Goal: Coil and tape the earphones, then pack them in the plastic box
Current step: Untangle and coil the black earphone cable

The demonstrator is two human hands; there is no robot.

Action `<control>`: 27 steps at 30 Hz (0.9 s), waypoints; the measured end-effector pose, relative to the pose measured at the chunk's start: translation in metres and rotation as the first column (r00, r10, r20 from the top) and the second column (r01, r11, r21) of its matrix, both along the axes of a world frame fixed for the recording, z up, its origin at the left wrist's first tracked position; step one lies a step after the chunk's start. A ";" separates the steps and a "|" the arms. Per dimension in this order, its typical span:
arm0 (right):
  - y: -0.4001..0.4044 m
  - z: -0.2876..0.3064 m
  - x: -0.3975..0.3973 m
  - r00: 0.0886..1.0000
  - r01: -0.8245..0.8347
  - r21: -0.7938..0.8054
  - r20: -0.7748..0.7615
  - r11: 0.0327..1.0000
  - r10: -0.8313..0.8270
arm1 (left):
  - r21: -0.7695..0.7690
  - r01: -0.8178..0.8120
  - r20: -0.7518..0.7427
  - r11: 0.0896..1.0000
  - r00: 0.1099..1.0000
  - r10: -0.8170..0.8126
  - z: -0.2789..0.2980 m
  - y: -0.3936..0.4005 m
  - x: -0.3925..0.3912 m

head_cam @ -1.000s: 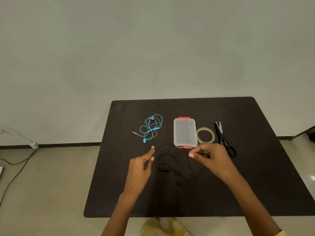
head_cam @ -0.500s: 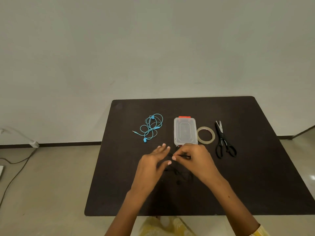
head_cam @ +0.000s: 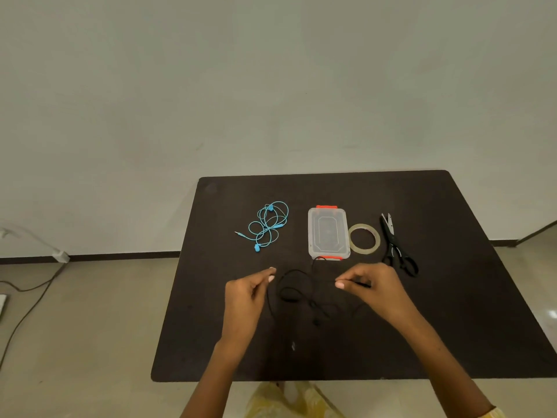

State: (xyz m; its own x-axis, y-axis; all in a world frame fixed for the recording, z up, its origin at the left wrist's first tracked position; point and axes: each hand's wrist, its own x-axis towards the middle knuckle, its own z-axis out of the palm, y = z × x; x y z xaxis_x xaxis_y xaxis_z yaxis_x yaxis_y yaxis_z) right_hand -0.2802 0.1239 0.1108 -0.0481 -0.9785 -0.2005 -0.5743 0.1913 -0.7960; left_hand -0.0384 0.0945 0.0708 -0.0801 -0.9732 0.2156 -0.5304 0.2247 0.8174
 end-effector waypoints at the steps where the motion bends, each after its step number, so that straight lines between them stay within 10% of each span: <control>1: 0.001 0.000 -0.004 1.000 0.007 0.007 -0.007 1.000 -0.007 | 0.005 -0.008 0.004 1.000 1.000 0.008 -0.002 0.000 0.001; 11: -0.008 0.000 0.006 0.992 -0.011 -0.047 -0.123 0.999 0.005 | 0.372 0.113 0.273 0.921 0.936 -0.225 -0.018 -0.006 0.006; 17: -0.013 -0.001 0.039 0.983 -0.109 -0.040 -0.155 0.993 0.102 | 0.148 0.340 -0.016 0.929 0.940 -0.341 0.004 0.001 -0.018; 27: -0.008 -0.006 0.024 0.998 -0.047 0.050 0.032 0.998 0.045 | -0.056 0.063 -0.026 0.996 0.998 -0.065 0.002 0.000 -0.003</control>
State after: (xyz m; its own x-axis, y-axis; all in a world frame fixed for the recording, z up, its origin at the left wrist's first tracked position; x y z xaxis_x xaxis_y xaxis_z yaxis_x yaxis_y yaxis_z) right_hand -0.2560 0.1161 0.1043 0.0039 -0.9681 -0.2506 -0.5585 0.2058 -0.8036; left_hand -0.0417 0.0945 0.0725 -0.1354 -0.9529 0.2716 -0.4910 0.3026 0.8169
